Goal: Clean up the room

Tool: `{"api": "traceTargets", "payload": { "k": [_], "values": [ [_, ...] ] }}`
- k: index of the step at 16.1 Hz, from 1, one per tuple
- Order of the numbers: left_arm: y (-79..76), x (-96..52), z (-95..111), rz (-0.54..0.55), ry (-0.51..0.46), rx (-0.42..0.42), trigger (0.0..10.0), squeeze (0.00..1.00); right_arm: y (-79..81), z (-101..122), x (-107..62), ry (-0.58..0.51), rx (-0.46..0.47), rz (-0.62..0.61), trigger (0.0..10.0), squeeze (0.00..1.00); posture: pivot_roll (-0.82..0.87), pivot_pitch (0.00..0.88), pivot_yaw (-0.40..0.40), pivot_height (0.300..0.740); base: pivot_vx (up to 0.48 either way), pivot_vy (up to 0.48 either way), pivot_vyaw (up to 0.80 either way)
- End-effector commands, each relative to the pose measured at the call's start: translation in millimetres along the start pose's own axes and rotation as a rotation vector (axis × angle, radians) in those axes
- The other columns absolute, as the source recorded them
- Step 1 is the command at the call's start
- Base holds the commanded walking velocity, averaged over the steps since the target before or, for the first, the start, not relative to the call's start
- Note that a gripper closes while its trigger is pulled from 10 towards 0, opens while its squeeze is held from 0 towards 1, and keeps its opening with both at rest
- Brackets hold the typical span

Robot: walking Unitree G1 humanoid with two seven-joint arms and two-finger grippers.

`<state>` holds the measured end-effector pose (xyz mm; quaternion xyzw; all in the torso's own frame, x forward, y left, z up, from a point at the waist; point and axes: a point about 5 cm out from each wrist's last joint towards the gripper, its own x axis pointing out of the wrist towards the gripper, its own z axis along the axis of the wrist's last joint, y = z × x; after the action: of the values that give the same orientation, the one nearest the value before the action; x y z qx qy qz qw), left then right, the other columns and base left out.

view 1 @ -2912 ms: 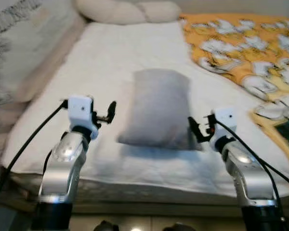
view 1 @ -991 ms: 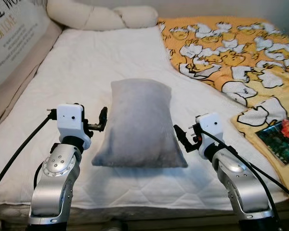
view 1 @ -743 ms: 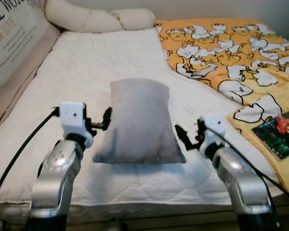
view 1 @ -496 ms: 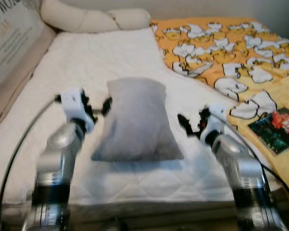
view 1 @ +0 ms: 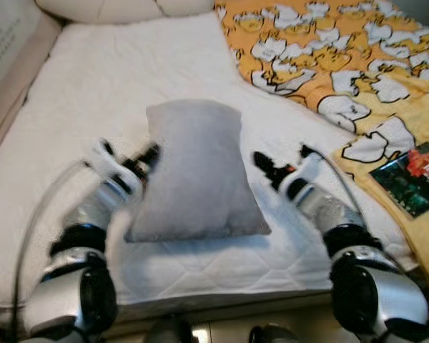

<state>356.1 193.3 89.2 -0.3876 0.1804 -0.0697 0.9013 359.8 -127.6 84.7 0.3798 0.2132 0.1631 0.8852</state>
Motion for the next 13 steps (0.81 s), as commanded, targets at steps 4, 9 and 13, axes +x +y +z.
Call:
{"api": "traceTargets", "payload": {
  "k": [4, 9, 13],
  "values": [
    [-3.4, 0.4, -30, -0.124, 0.163, -0.085, 10.0, 0.72, 15.3, -32, 5.2, 0.14, 0.074, 0.182, 10.0, 1.0, -0.02, 0.176, 0.033, 0.74, 0.0, 0.0, 0.0],
    [-10.8, 2.8, -41, -0.177, 0.194, 0.053, 6.2, 0.0, 12.3, -53, 5.8, 0.239, 0.053, 0.124, 0.0, 0.0, -0.02, 0.153, 0.031, 0.74, 0.0, 0.0, 0.0],
    [-19.1, 4.3, -50, -0.239, 0.182, 0.088, 0.0, 0.0, 17.6, -52, 8.6, 0.234, -0.04, 0.162, 0.0, 0.0, -0.03, 0.134, 0.026, 0.74, 0.0, 0.0, 0.0]
  ]
}}
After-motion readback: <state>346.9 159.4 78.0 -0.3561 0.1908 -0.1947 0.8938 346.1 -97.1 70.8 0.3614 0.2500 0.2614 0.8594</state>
